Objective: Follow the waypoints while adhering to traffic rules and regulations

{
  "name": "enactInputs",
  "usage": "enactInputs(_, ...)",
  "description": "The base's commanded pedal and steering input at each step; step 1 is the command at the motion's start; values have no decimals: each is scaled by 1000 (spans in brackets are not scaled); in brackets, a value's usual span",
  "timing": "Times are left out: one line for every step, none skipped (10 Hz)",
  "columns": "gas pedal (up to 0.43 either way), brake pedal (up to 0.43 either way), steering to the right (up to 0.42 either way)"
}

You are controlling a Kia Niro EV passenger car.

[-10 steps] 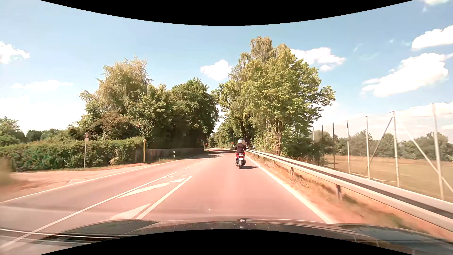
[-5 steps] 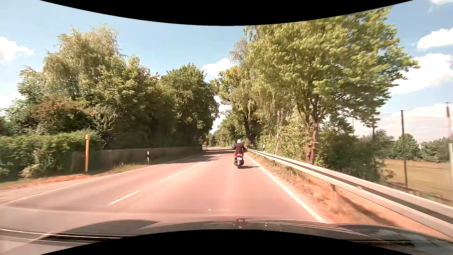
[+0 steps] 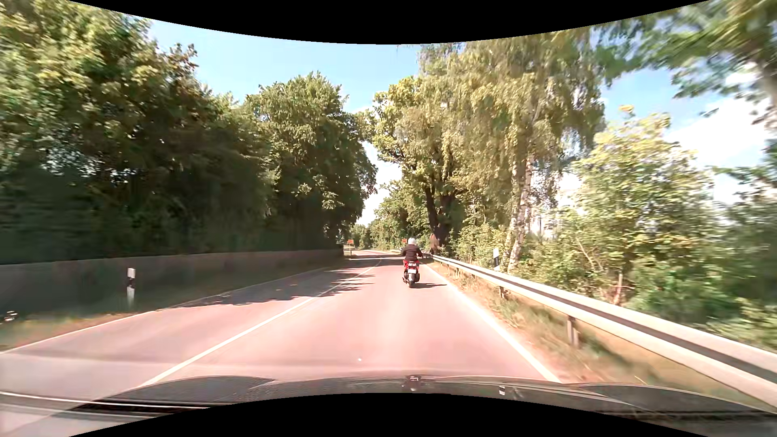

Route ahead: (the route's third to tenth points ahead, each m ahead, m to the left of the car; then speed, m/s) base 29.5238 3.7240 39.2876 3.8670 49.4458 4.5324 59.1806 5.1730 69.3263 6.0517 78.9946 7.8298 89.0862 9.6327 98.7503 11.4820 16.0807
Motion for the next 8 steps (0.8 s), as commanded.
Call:
enactInputs(177,6,-5)
enactInputs(177,6,-5)
enactInputs(169,6,-5)
enactInputs(169,6,-5)
enactInputs(169,6,-5)
enactInputs(169,6,-5)
enactInputs(169,6,-5)
enactInputs(169,6,-5)
